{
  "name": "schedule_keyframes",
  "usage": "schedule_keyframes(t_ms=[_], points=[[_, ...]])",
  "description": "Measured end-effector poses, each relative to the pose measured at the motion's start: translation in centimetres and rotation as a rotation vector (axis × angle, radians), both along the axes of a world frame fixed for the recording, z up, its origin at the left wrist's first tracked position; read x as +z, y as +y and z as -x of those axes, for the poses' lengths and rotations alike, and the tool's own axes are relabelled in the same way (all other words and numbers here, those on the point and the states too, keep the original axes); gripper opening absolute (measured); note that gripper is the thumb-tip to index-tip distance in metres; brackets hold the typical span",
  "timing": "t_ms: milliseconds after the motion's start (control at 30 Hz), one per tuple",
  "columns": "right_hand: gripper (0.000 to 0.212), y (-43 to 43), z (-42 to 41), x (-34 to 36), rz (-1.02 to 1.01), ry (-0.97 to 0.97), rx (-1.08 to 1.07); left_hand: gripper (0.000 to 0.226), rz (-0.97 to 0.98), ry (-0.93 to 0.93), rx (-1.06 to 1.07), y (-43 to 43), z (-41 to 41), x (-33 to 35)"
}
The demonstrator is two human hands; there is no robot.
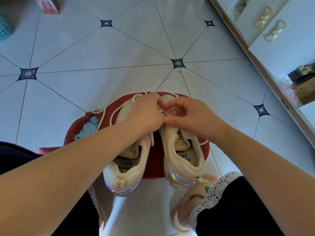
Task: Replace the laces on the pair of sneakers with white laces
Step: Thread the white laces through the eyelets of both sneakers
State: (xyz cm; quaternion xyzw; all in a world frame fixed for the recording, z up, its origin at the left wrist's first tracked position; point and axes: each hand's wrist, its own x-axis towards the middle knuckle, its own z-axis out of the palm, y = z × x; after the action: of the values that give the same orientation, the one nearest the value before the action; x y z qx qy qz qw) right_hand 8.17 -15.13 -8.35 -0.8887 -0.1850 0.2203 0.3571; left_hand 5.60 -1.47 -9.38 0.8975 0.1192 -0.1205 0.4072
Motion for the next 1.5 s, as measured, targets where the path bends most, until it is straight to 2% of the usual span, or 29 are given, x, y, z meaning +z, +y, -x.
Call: schedule_keyframes(t_ms=[100,200,267,367,467,500,567,700,767,900,933,1067,1200,1333,1367,1467,1500], points=[[0.017,-0.1,-0.1,-0.3,0.1,-0.084,0.048,0.022,-0.088,-0.057,-0.005,0.9,-0.3,0.5],[0.015,-0.2,0.0,-0.4,0.116,-0.092,0.045,0.022,-0.138,-0.153,0.013,2.8,-0.7,2.1],[0.017,-0.1,0.0,-0.3,0.121,-0.096,0.041,0.022,-0.042,-0.211,0.121,4.4,-0.8,3.7],[0.016,0.0,0.1,-0.1,0.149,-0.154,0.056,0.029,0.253,-0.184,0.273,5.8,-0.4,5.0],[0.001,0.3,0.3,0.3,0.141,-0.243,0.038,0.021,0.466,0.016,0.107,4.6,0.8,4.3],[0.005,0.4,0.2,0.4,0.142,-0.259,0.02,0.022,0.501,0.044,0.061,4.0,1.1,3.9],[0.008,0.4,0.1,0.6,0.121,-0.227,-0.021,0.03,0.501,0.043,0.014,3.2,1.4,3.1],[0.006,0.3,0.4,1.0,-0.071,0.007,-0.147,0.048,0.517,0.092,0.028,2.2,1.5,2.0],[0.007,0.3,0.7,1.0,-0.109,0.081,-0.183,0.049,0.459,0.056,0.034,1.7,1.5,1.6],[0.027,0.3,1.2,0.4,0.049,-0.178,-0.202,0.023,0.516,0.01,0.141,0.7,1.3,1.3],[0.033,0.1,1.5,0.4,0.076,-0.191,-0.215,0.017,0.539,0.022,0.165,0.6,1.3,1.3],[0.036,-0.8,2.6,0.3,0.13,-0.115,-0.183,0.018,0.543,0.033,0.154,0.6,1.3,1.8],[0.031,-1.0,2.5,0.4,0.133,-0.169,-0.207,0.024,0.517,-0.024,0.19,2.0,0.6,4.6],[0.029,-0.6,2.9,-0.3,0.11,-0.176,-0.181,0.022,0.774,-0.052,0.319,5.7,0.6,8.1],[0.029,-0.6,2.9,-0.5,0.099,-0.173,-0.179,0.023,0.736,-0.059,0.322,6.3,0.7,8.6],[0.029,-0.7,2.9,-0.9,0.08,-0.179,-0.182,0.023,0.162,-0.077,0.12,5.7,0.7,7.9],[0.03,-0.8,2.8,-0.9,0.072,-0.175,-0.183,0.019,0.031,-0.088,0.033,4.9,0.8,7.3]])
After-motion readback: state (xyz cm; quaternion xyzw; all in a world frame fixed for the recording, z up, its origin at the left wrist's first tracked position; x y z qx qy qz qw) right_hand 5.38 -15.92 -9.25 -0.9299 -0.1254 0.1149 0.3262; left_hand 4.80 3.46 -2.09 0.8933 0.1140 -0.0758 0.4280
